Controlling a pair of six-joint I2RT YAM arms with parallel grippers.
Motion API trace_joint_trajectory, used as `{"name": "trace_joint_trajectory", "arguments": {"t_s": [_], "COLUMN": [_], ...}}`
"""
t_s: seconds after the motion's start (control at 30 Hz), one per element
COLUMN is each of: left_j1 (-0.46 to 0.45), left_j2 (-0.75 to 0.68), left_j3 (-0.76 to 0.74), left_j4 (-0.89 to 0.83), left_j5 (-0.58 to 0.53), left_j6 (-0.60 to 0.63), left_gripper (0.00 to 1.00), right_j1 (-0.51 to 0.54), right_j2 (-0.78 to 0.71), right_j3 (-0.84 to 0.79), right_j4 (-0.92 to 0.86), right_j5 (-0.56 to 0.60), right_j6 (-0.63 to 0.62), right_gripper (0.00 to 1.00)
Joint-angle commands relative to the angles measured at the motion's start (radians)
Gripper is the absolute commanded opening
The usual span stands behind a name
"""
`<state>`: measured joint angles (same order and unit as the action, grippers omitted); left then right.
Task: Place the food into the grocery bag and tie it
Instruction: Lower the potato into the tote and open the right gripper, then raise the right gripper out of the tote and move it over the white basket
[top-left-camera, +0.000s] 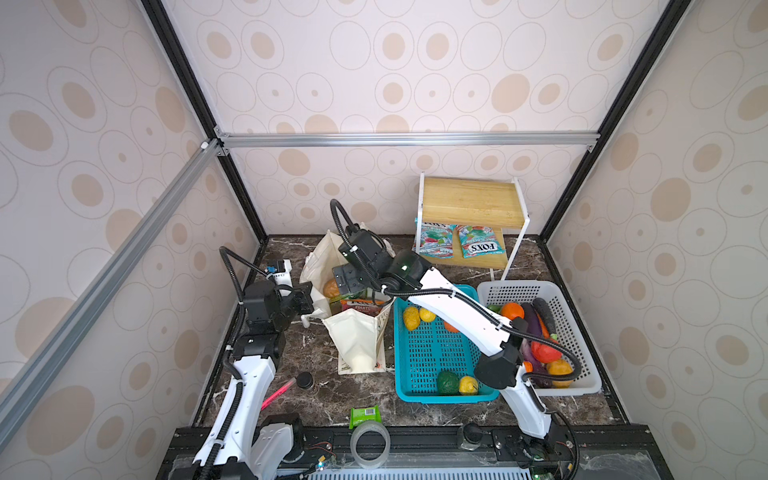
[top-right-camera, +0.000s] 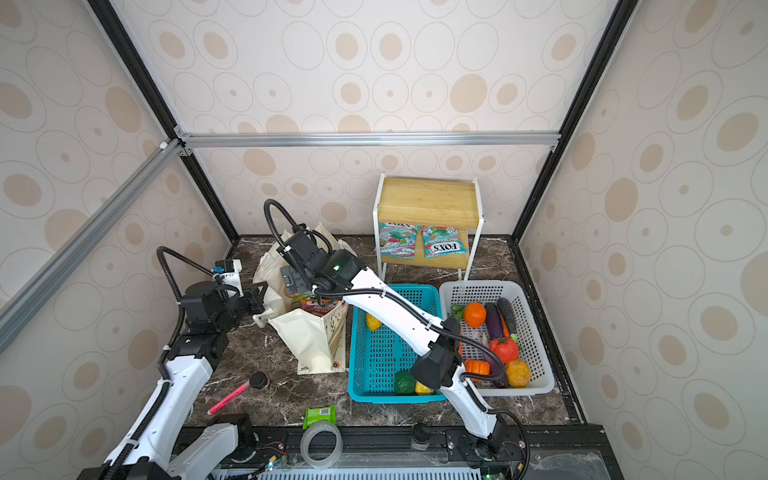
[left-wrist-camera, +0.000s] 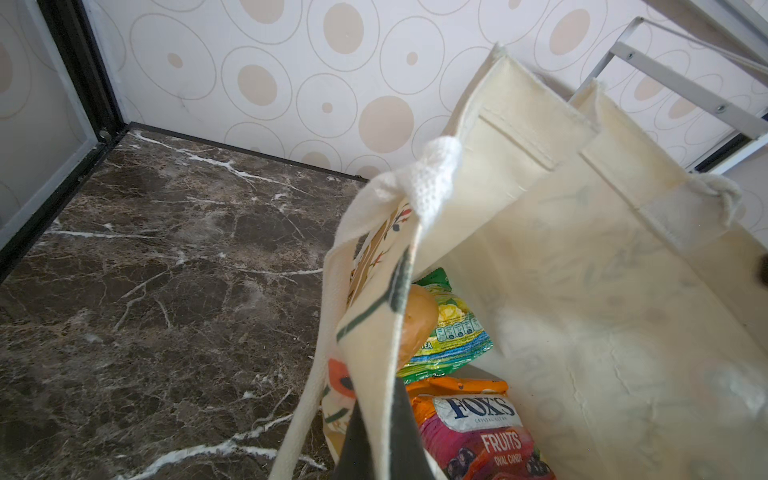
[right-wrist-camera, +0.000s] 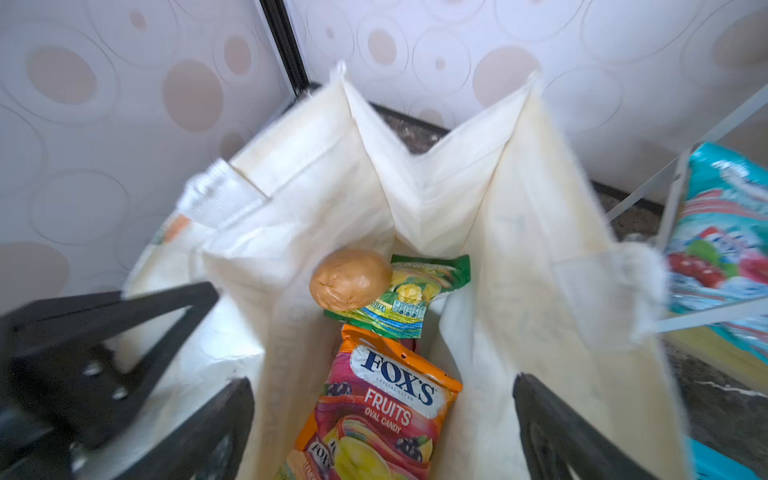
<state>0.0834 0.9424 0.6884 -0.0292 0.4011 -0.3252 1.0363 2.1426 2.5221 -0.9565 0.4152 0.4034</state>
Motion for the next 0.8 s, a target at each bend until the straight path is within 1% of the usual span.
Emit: {"name": "trace_joint_trajectory", "arguments": {"t_s": [0.0, 0.07, 0.17, 0.23, 0.3, 0.33, 0.37, 0.43, 0.47, 0.5, 0.57, 0.63, 0.7, 0.77], "left_j1": [-0.002, -0.002, -0.002, -0.002, -0.001, -0.001, -0.002, -0.002, -0.003, -0.003, -0.002, -0.003, -0.004, -0.005], "left_j2": [-0.022, -0.023, -0.027, -0.029, -0.028, -0.028, -0.028, -0.028, -0.028, -0.028, -0.028, -0.029, -0.025, -0.018], "left_j3": [0.005, 0.005, 0.004, 0.005, 0.006, 0.005, 0.006, 0.006, 0.006, 0.006, 0.007, 0.006, 0.005, 0.004], "left_j4": [0.019, 0.019, 0.018, 0.022, 0.02, 0.018, 0.018, 0.017, 0.017, 0.017, 0.019, 0.021, 0.025, 0.024], "left_j5": [-0.001, -0.005, -0.005, -0.003, -0.004, -0.005, -0.005, -0.009, -0.008, -0.005, 0.001, 0.006, 0.006, 0.005], "left_j6": [0.029, 0.03, 0.032, 0.03, 0.031, 0.03, 0.031, 0.03, 0.03, 0.029, 0.027, 0.027, 0.026, 0.024], "left_gripper": [0.0, 0.0, 0.0, 0.0, 0.0, 0.0, 0.0, 0.0, 0.0, 0.0, 0.0, 0.0, 0.0, 0.0], "right_j1": [0.016, 0.016, 0.017, 0.017, 0.013, 0.006, -0.009, -0.069, -0.1, -0.136, -0.188, -0.254, -0.335, -0.421], "right_j2": [-0.096, -0.163, -0.276, -0.372, -0.476, -0.538, -0.593, -0.725, -0.786, -0.855, -0.975, -1.105, -1.208, -1.249], "right_j3": [-0.049, -0.103, -0.214, -0.354, -0.492, -0.567, -0.631, -0.799, -0.879, -0.981, -1.146, -1.306, -1.438, -1.477], "right_j4": [-0.039, -0.048, -0.06, -0.063, -0.019, -0.009, 0.002, 0.072, 0.113, 0.168, 0.236, 0.262, 0.319, 0.297], "right_j5": [0.144, 0.18, 0.192, 0.241, 0.293, 0.3, 0.269, 0.11, 0.053, 0.03, 0.048, 0.093, 0.05, 0.004], "right_j6": [0.028, 0.042, 0.086, 0.137, 0.131, 0.14, 0.143, 0.089, 0.07, 0.077, 0.136, 0.258, 0.28, 0.293], "right_gripper": [1.0, 1.0, 1.0, 1.0, 1.0, 1.0, 1.0, 1.0, 1.0, 1.0, 1.0, 1.0, 1.0, 1.0]}}
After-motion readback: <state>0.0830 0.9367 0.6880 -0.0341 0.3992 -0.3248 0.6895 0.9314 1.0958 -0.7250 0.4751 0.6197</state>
